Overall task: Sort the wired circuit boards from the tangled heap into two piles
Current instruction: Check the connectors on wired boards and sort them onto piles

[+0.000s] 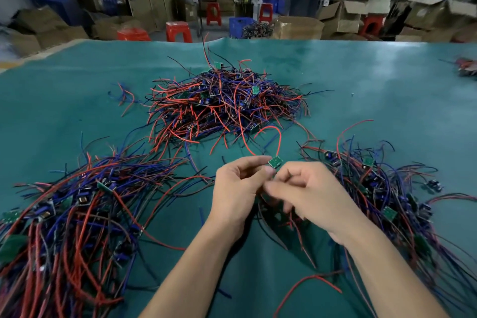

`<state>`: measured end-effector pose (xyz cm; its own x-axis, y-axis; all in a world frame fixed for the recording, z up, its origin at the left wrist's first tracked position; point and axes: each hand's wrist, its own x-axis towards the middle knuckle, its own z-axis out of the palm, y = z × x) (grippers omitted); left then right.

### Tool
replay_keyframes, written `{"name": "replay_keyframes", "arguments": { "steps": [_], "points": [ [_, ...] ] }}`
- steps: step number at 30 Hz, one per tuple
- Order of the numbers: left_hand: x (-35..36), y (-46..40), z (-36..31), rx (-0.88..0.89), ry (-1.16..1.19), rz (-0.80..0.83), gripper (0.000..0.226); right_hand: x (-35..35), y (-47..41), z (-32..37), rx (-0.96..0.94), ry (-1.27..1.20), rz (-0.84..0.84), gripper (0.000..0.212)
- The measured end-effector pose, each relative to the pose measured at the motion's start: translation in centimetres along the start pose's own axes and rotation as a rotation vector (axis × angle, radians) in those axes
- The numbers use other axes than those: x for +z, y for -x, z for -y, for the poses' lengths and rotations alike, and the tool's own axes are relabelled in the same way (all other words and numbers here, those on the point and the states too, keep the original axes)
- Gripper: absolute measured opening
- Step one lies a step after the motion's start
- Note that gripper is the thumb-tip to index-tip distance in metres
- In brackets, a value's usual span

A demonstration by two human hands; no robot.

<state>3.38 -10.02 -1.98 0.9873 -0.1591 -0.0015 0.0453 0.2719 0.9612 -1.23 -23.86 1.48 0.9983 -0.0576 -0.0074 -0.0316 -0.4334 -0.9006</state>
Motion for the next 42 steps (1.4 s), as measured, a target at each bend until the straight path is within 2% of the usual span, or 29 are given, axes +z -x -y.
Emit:
{"name": "replay_keyframes", "arguments": {
  "steps": [3,6,9,15,18,21,25,29,33,34,36,40,42],
  "points": [
    [0.0,0.2,0.0,0.024,0.005,0.031,0.015,0.1,-0.5,-0.5,0.012,-0.038,-0.298,0.033],
    [-0.1,0.3,0.0,0.079,-0.028,0.091,0.020,0.2,-0.7,-1.0,0.035,-0.211,-0.384,0.024],
    [0.0,0.5,-0.1,0.112,-0.070,0.172,0.024,-0.1,-0.9,-0.9,0.051,-0.338,-0.357,0.013],
    [0.1,0.4,-0.1,0.073,-0.097,0.120,0.023,-0.1,-0.8,-0.6,-0.027,-0.496,-0.288,0.017],
    [0.0,0.3,0.0,0.044,-0.153,0.160,0.018,0.3,-1.0,-0.5,-0.049,-0.609,-0.234,0.021],
    [-0.1,0.2,-0.2,0.013,-0.137,0.181,0.013,0.5,-1.0,-0.5,-0.063,-0.582,-0.224,0.024],
    [0.0,0.3,-0.4,-0.004,-0.121,0.197,0.004,-0.7,-1.2,-1.3,-0.127,-0.264,-0.453,0.017],
    [0.1,0.4,-0.4,-0.015,-0.119,0.208,0.004,-3.7,-1.6,-2.0,-0.168,-0.393,-0.751,0.024],
    [-0.1,0.2,-0.7,-0.033,0.017,0.108,0.012,-4.5,-1.8,-1.7,-0.155,-0.570,-0.922,0.022],
    [-0.3,0.1,-0.8,-0.041,0.072,0.072,0.012,-4.3,-1.7,-1.3,-0.145,-0.649,-0.904,0.022],
    [-0.4,-0.1,-0.8,-0.048,0.162,0.025,0.010,-3.4,-1.3,-0.5,-0.127,-0.706,-0.765,0.024],
    [-0.1,0.2,-0.7,0.012,0.116,0.102,0.005,0.4,-0.5,0.1,-0.145,-0.260,-0.394,0.038],
    [0.0,0.6,-0.8,0.041,0.041,0.157,0.005,1.3,-0.3,0.2,-0.187,-0.184,-0.366,0.028]
  ]
}}
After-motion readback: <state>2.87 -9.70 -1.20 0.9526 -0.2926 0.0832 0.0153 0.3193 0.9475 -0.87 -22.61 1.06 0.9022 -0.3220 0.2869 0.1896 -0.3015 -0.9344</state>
